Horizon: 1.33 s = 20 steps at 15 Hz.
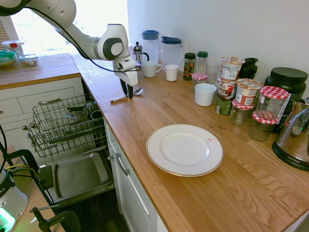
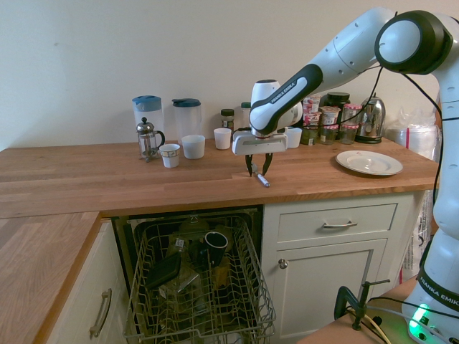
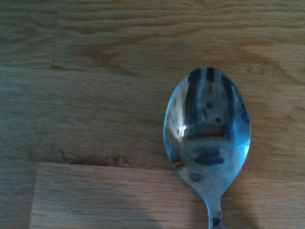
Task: Put the spoon in the dishwasher
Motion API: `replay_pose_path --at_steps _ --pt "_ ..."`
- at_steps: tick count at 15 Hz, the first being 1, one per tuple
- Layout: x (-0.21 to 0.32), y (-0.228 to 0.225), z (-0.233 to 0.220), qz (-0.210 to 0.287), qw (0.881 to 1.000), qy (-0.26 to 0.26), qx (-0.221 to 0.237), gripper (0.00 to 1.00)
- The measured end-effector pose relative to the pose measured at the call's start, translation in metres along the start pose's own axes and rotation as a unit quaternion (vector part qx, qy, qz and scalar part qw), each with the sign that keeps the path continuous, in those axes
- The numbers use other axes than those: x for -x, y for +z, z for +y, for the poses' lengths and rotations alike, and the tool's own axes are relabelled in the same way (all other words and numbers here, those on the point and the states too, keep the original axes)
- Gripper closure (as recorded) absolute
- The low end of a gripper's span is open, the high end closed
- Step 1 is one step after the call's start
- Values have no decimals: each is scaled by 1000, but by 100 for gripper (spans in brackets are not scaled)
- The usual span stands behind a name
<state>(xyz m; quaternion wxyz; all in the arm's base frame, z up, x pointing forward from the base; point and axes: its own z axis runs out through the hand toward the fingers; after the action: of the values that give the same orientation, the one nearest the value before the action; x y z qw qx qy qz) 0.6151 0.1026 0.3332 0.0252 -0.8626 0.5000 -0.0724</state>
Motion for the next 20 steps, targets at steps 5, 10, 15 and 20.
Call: replay_pose_path --at_steps 5,10,15,20 --pt "-3 1 1 -6 1000 6 0 100" --pt "-4 -1 1 -10 1000 12 -2 100" --pt "8 -27 0 -11 1000 27 -5 100" --pt "79 -87 14 5 998 53 -19 100"
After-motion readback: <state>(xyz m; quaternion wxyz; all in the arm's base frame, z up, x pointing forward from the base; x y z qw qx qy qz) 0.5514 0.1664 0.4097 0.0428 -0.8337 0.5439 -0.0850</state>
